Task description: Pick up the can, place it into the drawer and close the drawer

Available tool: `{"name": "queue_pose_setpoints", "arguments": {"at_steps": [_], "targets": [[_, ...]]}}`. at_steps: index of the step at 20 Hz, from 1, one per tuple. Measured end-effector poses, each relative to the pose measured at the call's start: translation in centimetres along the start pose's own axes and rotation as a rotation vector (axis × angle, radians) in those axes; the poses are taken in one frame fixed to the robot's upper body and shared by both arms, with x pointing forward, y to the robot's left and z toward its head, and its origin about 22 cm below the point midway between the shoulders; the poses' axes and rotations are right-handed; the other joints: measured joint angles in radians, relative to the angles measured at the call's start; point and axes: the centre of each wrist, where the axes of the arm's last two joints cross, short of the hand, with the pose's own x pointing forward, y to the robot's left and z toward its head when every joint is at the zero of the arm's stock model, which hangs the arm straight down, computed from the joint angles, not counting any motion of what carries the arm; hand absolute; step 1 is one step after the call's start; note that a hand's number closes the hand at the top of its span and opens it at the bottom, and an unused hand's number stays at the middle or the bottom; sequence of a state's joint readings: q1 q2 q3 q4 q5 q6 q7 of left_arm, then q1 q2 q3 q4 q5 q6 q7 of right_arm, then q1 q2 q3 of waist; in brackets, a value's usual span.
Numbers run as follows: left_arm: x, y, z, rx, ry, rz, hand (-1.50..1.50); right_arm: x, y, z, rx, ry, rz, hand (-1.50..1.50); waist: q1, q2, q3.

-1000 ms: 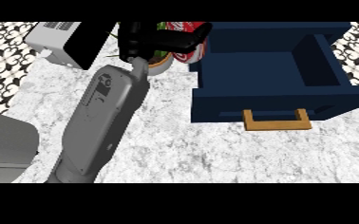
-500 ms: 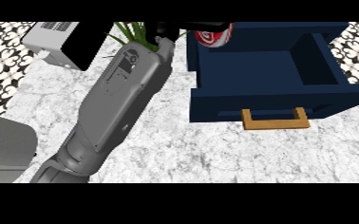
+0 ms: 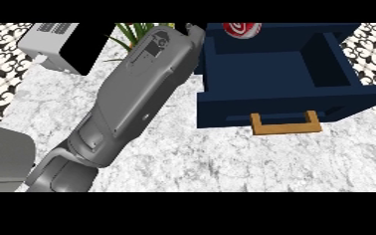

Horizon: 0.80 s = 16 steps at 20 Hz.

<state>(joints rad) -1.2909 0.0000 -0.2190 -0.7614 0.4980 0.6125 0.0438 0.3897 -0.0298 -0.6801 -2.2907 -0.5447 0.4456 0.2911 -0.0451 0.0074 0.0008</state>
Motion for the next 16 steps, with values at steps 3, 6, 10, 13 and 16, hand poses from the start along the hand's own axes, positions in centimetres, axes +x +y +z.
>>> {"name": "queue_pose_setpoints", "arguments": {"at_steps": [3,6,10,13,16], "targets": [[0.1,-0.7,-0.3,-0.002,0.010,-0.007,1.50,0.1,-0.1,0.2,0.000,-0.002,-0.001,-1.50,-0.003,0.000,0.000],[-0.3,-1.0,-0.5,0.003,0.021,-0.013,1.50,-0.2,0.0,-0.3,0.007,-0.008,-0.001,-1.50,-0.011,0.003,0.000],[-0.9,-1.6,-0.5,0.009,0.039,-0.036,1.50,-0.6,0.1,-0.8,0.015,-0.011,-0.006,-1.50,-0.019,0.005,0.001],[-1.6,-1.8,-0.3,0.022,0.047,-0.051,1.50,-0.2,0.3,-0.9,0.023,-0.017,-0.011,-1.50,-0.027,0.005,0.001],[-2.4,-1.7,-0.2,0.028,0.065,-0.066,1.50,-0.4,0.2,-0.6,0.025,-0.013,-0.012,-1.50,-0.026,0.005,0.001]]}}
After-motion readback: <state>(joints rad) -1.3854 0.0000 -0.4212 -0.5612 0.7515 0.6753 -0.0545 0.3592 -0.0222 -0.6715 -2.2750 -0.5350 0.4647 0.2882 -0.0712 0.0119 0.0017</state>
